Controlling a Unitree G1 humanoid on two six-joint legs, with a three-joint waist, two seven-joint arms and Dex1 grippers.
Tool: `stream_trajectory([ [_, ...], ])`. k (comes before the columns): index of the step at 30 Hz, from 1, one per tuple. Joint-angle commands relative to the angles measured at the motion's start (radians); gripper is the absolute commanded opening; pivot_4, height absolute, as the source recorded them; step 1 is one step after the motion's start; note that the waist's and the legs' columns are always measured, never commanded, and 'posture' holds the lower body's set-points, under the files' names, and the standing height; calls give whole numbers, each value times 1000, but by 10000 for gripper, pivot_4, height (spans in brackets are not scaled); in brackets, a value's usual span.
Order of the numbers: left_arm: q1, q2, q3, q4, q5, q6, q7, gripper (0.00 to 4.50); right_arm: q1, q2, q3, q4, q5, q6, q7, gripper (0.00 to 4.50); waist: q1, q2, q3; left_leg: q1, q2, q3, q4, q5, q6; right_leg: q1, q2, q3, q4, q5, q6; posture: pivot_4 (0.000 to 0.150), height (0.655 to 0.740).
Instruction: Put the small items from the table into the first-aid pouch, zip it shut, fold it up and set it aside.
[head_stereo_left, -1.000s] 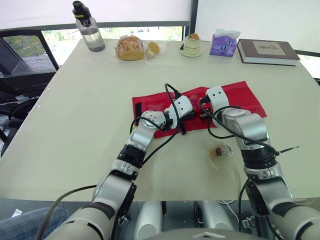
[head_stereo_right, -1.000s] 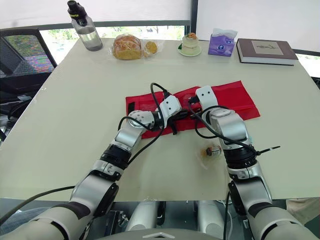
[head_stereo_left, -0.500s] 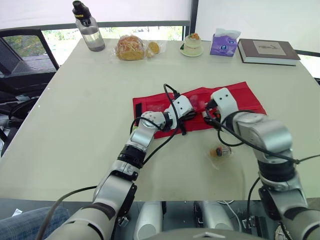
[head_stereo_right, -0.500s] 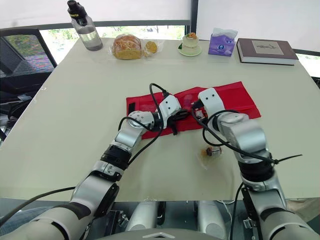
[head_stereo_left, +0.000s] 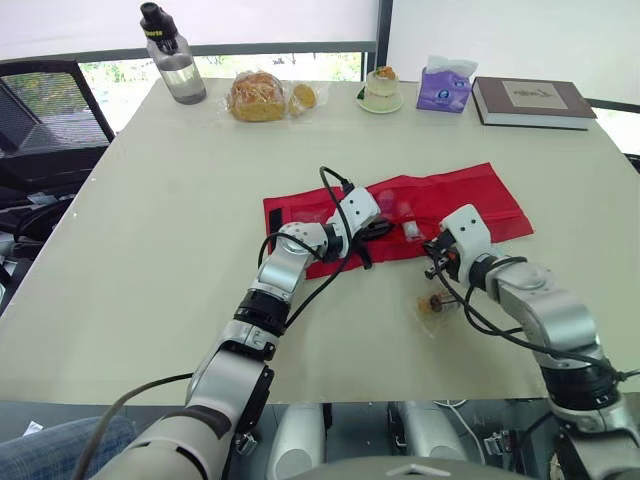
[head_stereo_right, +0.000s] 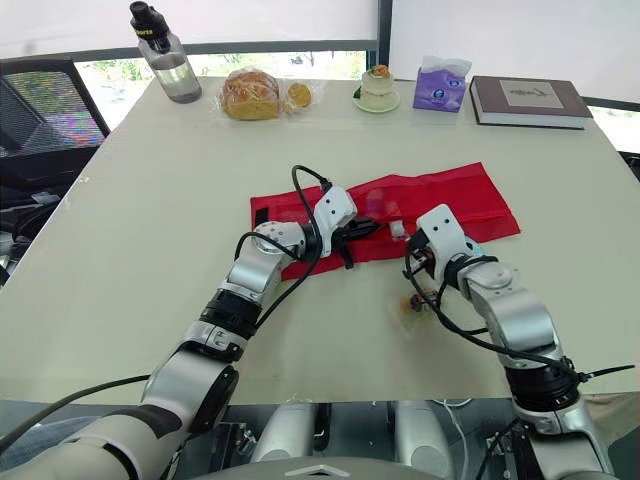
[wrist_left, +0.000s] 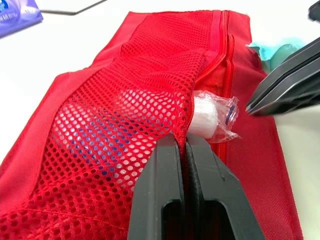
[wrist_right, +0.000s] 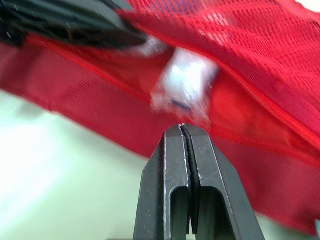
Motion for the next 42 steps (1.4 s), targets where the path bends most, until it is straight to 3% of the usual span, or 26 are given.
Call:
stream_trajectory([
  [1, -1, -4, -4, -38, -11, -24, -3, 0, -16, 3, 1, 30, -17, -82, -2, 119, 1, 0, 0, 0, 0, 0, 0, 0, 0, 0, 0, 0, 0, 0, 0, 1500, 7400],
  [27, 29, -15, -11, -71, -17, -32, -24, 0, -198, 111, 43, 363, -119, -352, -19, 119, 2, 0, 0, 0, 0, 0, 0, 0, 0, 0, 0, 0, 0, 0, 0, 1500, 7400],
  [35, 26, -4, 0, -59, -13, -43, -13, 0, -138, 72, 32, 283, -113, -348, 24, 119, 2, 0, 0, 0, 0, 0, 0, 0, 0, 0, 0, 0, 0, 0, 0, 1500, 7400],
  [42, 1, 12, 14, -24, -9, -61, -2, 0, 6, -27, -36, 70, -10, -359, 138, 119, 3, 0, 0, 0, 0, 0, 0, 0, 0, 0, 0, 0, 0, 0, 0, 1500, 7400],
])
